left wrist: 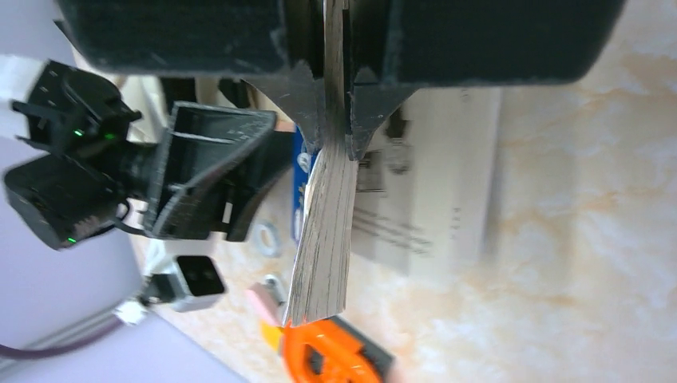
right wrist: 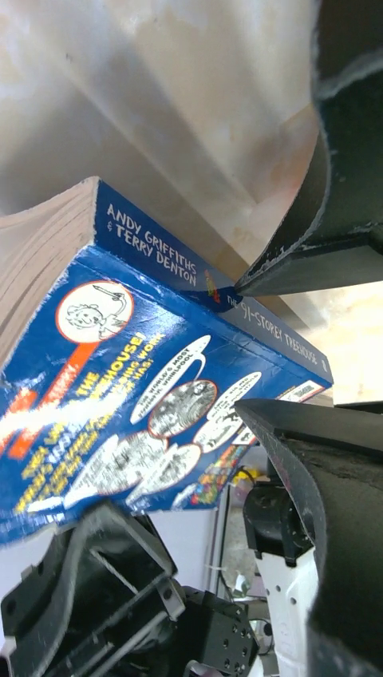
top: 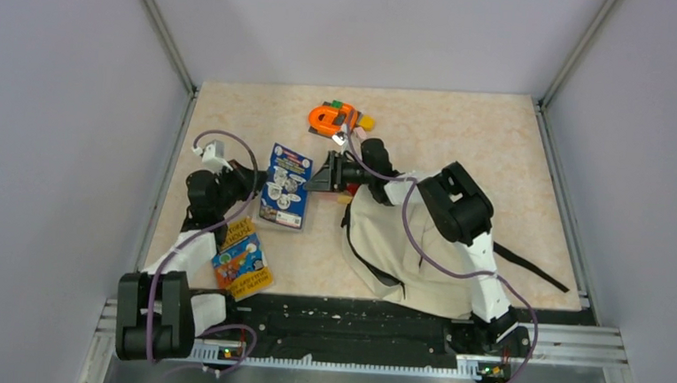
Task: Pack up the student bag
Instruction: Pick up the book from the center of the board.
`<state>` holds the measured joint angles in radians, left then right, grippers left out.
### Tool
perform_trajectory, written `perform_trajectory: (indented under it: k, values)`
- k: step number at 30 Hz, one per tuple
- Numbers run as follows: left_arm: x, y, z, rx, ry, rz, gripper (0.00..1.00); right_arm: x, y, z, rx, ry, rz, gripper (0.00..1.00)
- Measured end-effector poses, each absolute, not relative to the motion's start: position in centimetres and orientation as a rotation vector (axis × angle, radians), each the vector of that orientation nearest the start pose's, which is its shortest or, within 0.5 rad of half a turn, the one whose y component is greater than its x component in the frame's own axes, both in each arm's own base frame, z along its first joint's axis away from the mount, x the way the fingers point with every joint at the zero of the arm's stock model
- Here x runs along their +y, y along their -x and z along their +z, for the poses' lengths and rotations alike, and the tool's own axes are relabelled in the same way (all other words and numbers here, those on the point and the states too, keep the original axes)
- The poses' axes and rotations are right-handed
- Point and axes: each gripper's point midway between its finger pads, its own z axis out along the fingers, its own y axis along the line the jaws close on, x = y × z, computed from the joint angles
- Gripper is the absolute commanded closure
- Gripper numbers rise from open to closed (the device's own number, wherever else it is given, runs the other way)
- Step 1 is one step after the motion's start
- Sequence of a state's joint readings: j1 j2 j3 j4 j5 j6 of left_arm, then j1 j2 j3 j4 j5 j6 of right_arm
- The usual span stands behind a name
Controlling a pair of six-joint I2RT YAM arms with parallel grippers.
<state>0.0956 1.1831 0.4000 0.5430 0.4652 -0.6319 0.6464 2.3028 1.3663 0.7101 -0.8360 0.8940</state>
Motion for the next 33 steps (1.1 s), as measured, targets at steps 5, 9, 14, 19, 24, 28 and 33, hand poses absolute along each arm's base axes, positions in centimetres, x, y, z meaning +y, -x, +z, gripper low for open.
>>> perform_trajectory:
  k: [5, 9, 14, 19, 24, 28, 33]
  values:
    - [-8.2, -33.6, 17.3, 1.763, 0.233, -0.842, 1.0, 45.6, -34.1, 9.9, 2.045, 0.483, 1.766, 0.39]
    - [-8.3, -32.6, 18.4, 1.734, 0.219, -0.839, 1.0, 46.0, -33.8, 11.0, 2.005, 0.5, 1.789, 0.3]
    - [-8.4, -31.6, 19.3, 1.712, 0.224, -0.842, 1.0, 46.5, -33.4, 11.7, 1.971, 0.524, 1.809, 0.23]
    - [-8.6, -30.6, 20.9, 1.672, 0.231, -0.857, 1.0, 46.7, -33.0, 12.5, 1.931, 0.553, 1.827, 0.21]
    - [-8.5, -30.2, 21.7, 1.649, 0.24, -0.853, 1.0, 46.9, -32.7, 13.6, 1.879, 0.575, 1.854, 0.3]
    - [-8.5, -30.2, 21.8, 1.647, 0.258, -0.865, 1.0, 46.9, -32.5, 15.1, 1.808, 0.592, 1.895, 0.38]
    - [-8.8, -30.0, 21.9, 1.65, 0.256, -0.89, 1.0, 46.7, -32.1, 17.5, 1.703, 0.613, 1.924, 0.8]
